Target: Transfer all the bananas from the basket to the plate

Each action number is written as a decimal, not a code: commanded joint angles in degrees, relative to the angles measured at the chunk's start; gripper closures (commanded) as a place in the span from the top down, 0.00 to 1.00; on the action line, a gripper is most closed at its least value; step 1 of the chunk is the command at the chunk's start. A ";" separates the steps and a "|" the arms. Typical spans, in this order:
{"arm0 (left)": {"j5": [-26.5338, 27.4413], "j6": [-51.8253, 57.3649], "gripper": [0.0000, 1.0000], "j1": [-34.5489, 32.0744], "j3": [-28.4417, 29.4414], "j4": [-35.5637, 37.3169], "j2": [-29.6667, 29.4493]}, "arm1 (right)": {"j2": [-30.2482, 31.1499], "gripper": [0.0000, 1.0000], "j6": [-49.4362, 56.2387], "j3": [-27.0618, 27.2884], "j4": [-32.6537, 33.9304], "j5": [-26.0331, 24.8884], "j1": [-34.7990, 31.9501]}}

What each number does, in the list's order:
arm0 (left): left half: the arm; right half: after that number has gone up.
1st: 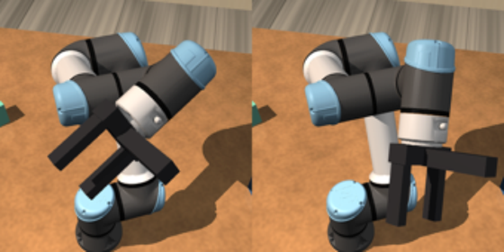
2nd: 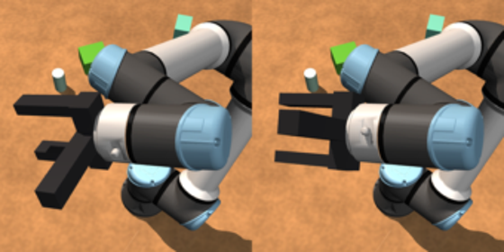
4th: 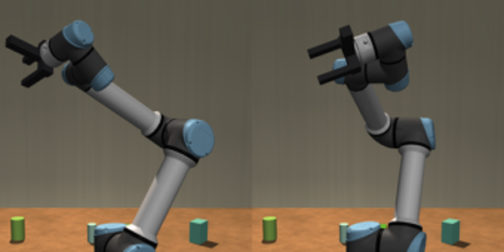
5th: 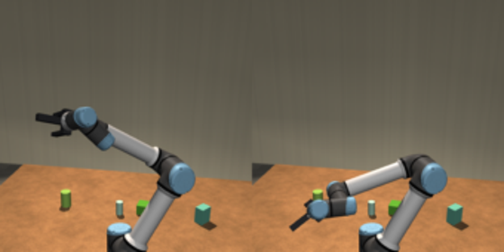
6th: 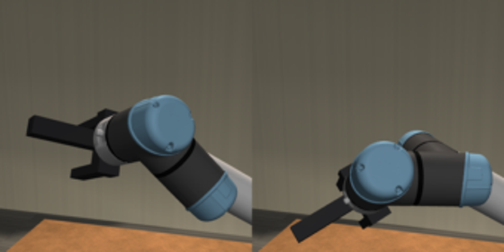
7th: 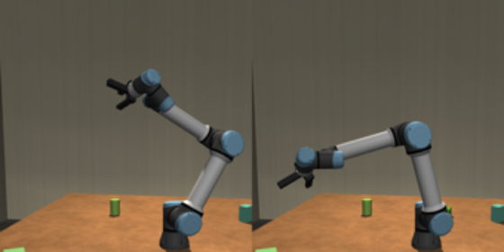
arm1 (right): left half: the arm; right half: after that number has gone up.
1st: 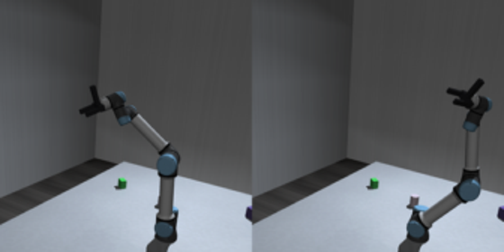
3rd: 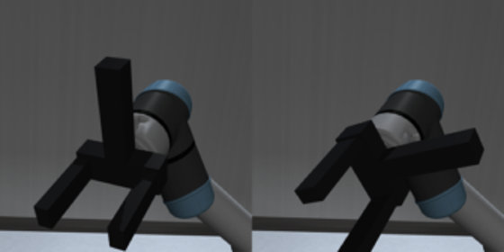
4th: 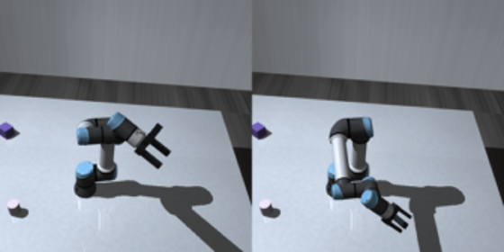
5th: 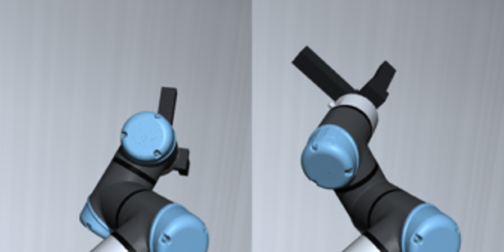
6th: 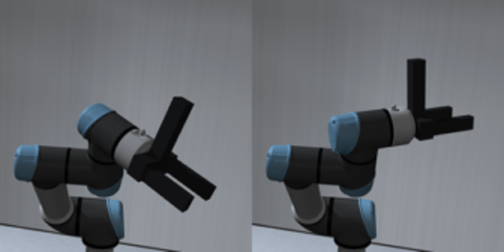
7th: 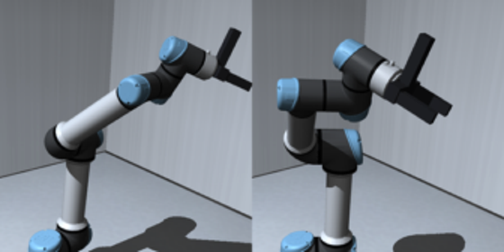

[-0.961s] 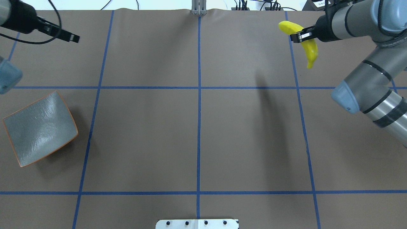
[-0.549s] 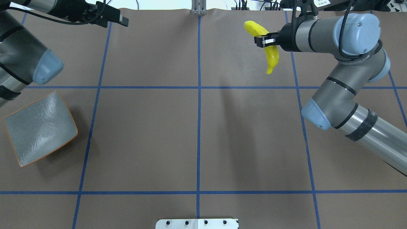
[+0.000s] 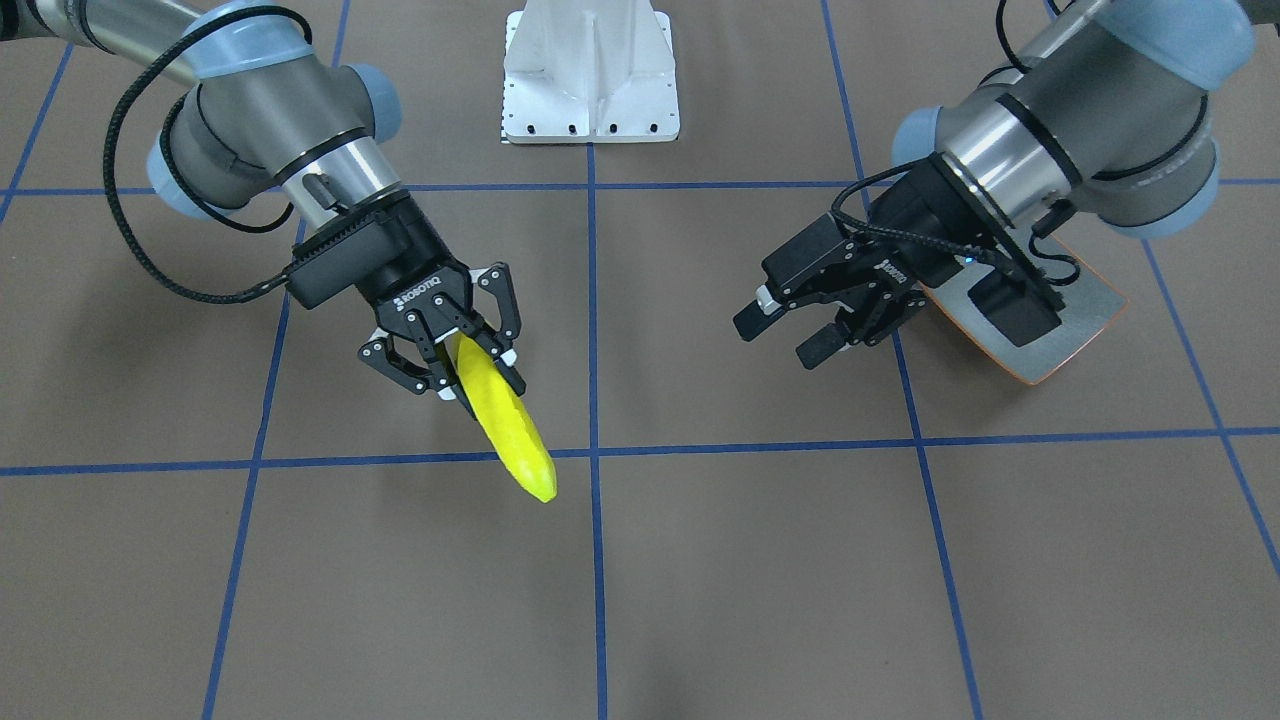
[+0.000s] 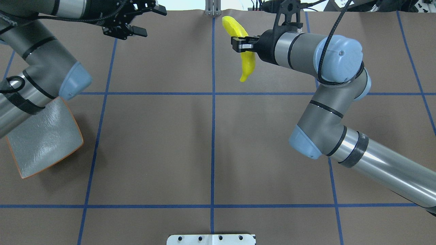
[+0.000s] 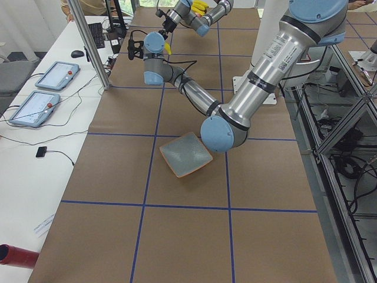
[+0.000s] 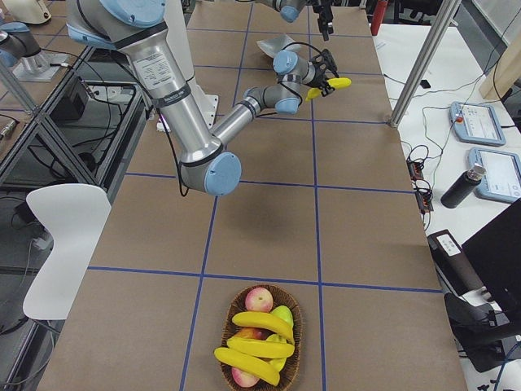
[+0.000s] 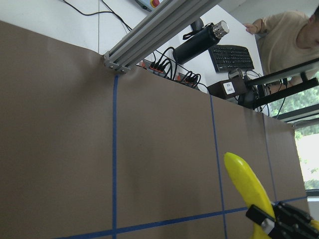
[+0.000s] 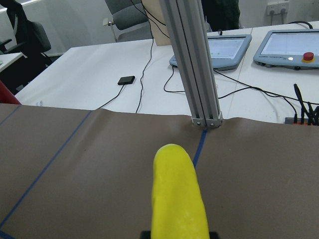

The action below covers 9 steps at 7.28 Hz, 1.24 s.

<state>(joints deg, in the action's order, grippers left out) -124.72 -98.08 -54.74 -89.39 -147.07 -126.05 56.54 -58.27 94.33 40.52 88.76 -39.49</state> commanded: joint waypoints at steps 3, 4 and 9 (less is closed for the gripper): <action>7.81 -16.35 1.00 5.86 0.01 -6.82 -0.69 | -0.64 0.00 -2.73 2.61 -3.87 -6.38 5.55; 8.09 -16.35 1.00 6.40 0.01 -6.82 -0.69 | -1.42 0.00 -2.73 2.70 -3.79 -8.49 7.04; 8.09 -16.35 1.00 7.10 -0.43 -6.82 -0.69 | -3.80 0.00 -2.20 2.79 -3.35 -11.76 10.39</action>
<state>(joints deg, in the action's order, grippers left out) -116.64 -114.45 -47.73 -89.69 -153.90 -126.74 53.23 -60.62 97.07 37.09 77.16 -29.66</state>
